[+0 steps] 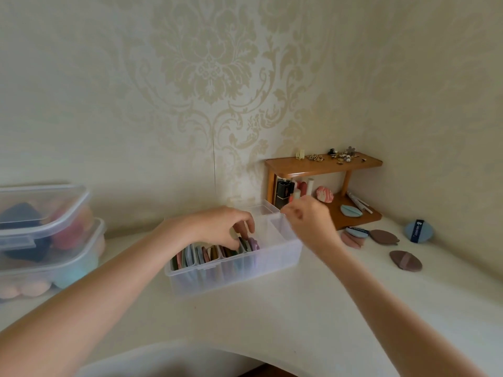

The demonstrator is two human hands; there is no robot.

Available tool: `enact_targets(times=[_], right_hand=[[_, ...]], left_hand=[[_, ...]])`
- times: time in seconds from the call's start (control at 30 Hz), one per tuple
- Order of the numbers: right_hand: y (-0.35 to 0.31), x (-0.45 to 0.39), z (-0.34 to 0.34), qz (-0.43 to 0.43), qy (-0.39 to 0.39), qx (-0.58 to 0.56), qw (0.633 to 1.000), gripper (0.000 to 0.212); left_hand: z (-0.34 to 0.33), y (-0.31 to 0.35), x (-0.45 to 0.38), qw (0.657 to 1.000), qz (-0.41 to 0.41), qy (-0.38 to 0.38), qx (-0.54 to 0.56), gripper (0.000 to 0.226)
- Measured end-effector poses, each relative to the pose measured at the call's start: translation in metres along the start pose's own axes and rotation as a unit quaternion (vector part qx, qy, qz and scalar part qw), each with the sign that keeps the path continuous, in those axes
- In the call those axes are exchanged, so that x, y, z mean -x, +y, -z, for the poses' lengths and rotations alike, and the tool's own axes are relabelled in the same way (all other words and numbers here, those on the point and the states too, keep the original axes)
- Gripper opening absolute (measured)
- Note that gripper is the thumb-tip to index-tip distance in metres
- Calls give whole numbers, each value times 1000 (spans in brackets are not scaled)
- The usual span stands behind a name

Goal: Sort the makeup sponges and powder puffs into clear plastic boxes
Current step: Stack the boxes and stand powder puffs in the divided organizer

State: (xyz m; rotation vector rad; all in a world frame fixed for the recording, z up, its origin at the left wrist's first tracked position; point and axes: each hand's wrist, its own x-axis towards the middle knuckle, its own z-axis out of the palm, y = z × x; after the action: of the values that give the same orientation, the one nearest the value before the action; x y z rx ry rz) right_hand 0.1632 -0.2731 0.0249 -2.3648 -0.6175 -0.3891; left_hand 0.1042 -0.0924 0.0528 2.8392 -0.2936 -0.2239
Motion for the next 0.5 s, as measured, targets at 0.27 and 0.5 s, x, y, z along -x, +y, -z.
enact_targets(times=[0.27,0.5], right_hand=[[92,-9,24,-245,-145,216,934,39],[91,3,16,-179,-34,241,953,24]], left_hand=[[0,4,-5,998,-18,-21,-57,35],[-1,8,1,999,-21,-16,-38,33]])
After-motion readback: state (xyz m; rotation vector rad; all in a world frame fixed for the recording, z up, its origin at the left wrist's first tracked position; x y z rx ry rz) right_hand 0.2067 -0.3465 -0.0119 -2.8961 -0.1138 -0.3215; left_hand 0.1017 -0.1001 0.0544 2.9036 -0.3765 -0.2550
